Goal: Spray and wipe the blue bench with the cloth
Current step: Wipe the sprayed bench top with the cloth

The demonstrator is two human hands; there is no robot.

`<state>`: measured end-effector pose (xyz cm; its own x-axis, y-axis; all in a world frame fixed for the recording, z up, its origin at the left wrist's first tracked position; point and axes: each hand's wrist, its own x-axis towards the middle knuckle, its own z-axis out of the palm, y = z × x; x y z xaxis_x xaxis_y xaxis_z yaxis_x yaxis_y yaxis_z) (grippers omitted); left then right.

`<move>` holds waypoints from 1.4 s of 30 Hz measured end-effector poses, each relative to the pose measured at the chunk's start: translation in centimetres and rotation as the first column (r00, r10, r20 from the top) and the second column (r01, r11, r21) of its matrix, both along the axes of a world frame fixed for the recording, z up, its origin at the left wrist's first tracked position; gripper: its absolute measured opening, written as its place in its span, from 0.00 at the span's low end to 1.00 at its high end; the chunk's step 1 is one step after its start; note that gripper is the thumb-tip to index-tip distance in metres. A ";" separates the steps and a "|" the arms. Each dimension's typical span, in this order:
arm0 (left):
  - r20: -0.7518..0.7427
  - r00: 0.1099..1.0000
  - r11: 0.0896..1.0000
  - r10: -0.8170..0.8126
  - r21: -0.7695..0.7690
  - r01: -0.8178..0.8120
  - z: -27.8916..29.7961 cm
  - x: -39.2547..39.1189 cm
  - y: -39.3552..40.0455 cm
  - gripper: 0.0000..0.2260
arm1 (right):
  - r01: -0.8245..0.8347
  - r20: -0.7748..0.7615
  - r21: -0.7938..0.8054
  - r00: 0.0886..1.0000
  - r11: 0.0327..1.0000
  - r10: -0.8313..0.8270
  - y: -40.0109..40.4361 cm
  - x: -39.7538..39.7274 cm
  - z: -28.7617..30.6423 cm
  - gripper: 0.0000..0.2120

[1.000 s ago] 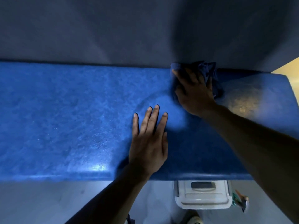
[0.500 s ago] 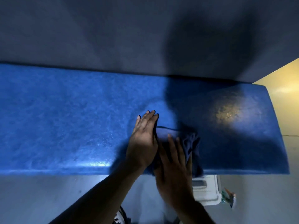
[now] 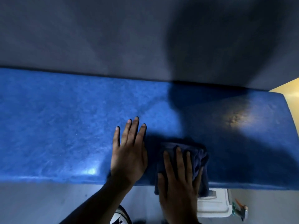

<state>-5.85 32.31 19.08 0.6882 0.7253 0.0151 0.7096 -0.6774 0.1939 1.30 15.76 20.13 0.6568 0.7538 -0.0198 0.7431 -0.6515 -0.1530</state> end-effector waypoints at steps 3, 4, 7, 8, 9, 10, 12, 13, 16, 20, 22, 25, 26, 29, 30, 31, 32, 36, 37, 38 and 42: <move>-0.024 1.000 1.000 0.002 -0.014 -0.002 -0.1 0.1 0.1 0.29 | -0.061 -0.075 -0.070 0.996 0.996 0.056 2.6 2.2 0.2 0.29; -0.023 1.000 1.000 0.005 -0.020 -0.006 -0.1 0.1 0.1 0.29 | -0.080 -0.087 -0.080 0.994 0.994 0.073 3.7 3.1 0.3 0.29; -0.020 1.000 0.999 0.015 -0.046 -0.016 -0.1 0.2 0.2 0.30 | -0.134 -0.097 -0.056 0.987 0.989 0.128 7.5 6.1 0.4 0.27; -0.022 1.000 0.998 0.020 -0.052 -0.021 -0.1 0.3 0.2 0.30 | -0.145 -0.092 -0.037 0.986 0.989 0.141 8.9 7.1 0.3 0.27; -0.027 0.999 0.998 0.021 -0.054 -0.023 -0.1 0.3 0.2 0.30 | -0.153 -0.094 -0.019 0.984 0.988 0.151 10.2 8.1 0.3 0.27; -0.031 0.999 0.998 0.022 -0.052 -0.023 -0.1 0.3 0.1 0.31 | -0.160 -0.104 -0.007 0.982 0.987 0.158 11.4 9.2 0.2 0.26; -0.034 0.999 0.998 0.031 -0.047 -0.033 -0.1 0.2 0.1 0.30 | -0.196 -0.124 0.012 0.973 0.981 0.196 13.7 11.2 0.1 0.26; -0.032 0.999 0.998 0.033 -0.050 -0.035 -0.1 0.2 0.1 0.30 | -0.227 -0.123 0.024 0.966 0.974 0.228 14.8 12.3 0.0 0.26; -0.012 1.000 0.998 0.026 -0.060 -0.027 -0.3 0.2 0.0 0.28 | -0.272 -0.144 0.038 0.951 0.962 0.274 17.9 14.9 0.3 0.26; 0.014 1.000 0.998 0.027 -0.055 -0.026 -0.2 0.0 -0.1 0.27 | -0.229 -0.227 -0.023 0.949 0.973 0.218 20.2 15.8 0.5 0.24; 0.033 0.999 0.998 0.019 -0.053 -0.017 -0.2 0.0 -0.2 0.27 | -0.219 -0.204 -0.021 0.956 0.975 0.211 20.1 15.4 0.5 0.25; 0.072 0.997 0.999 0.015 -0.050 -0.011 -0.3 -0.2 -0.1 0.26 | -0.212 -0.184 -0.031 0.962 0.977 0.203 19.1 14.4 0.0 0.26; 0.082 0.997 0.999 0.013 -0.051 -0.009 -0.3 -0.2 -0.1 0.26 | -0.213 -0.186 -0.027 0.961 0.977 0.204 18.5 13.9 0.0 0.26; 0.121 0.993 0.999 0.006 -0.050 0.000 -0.4 -0.3 -0.2 0.27 | -0.240 -0.155 0.056 0.957 0.969 0.246 16.3 11.4 0.1 0.28; 0.137 0.991 0.999 0.003 -0.051 0.004 -0.5 -0.3 -0.2 0.27 | -0.252 -0.133 0.080 0.956 0.964 0.261 15.5 10.5 0.1 0.28; 0.154 0.988 0.999 0.000 -0.050 0.008 -0.6 -0.4 -0.1 0.27 | -0.256 -0.113 0.094 0.957 0.962 0.266 14.7 9.5 0.1 0.27; 0.176 0.984 0.999 -0.002 -0.050 0.011 -0.7 -0.5 0.0 0.26 | -0.253 -0.101 0.093 0.960 0.963 0.262 13.8 8.5 0.2 0.27; 0.297 0.954 0.992 0.034 -0.127 0.004 -0.8 -0.6 0.3 0.22 | -0.194 -0.118 0.054 0.973 0.980 0.199 10.3 3.7 0.7 0.28; 0.338 0.940 0.984 0.046 -0.177 0.016 -0.7 -0.7 0.5 0.21 | -0.170 -0.120 0.038 0.978 0.985 0.173 9.7 2.4 0.8 0.28; 0.386 0.921 0.971 0.056 -0.236 0.040 -0.6 -1.0 0.7 0.19 | -0.141 -0.121 0.021 0.982 0.990 0.142 9.2 1.2 0.9 0.28; 0.540 0.836 0.915 0.095 -0.379 0.141 0.5 -3.3 2.6 0.14 | -0.052 -0.165 -0.013 0.985 0.999 0.049 7.7 -2.7 1.0 0.29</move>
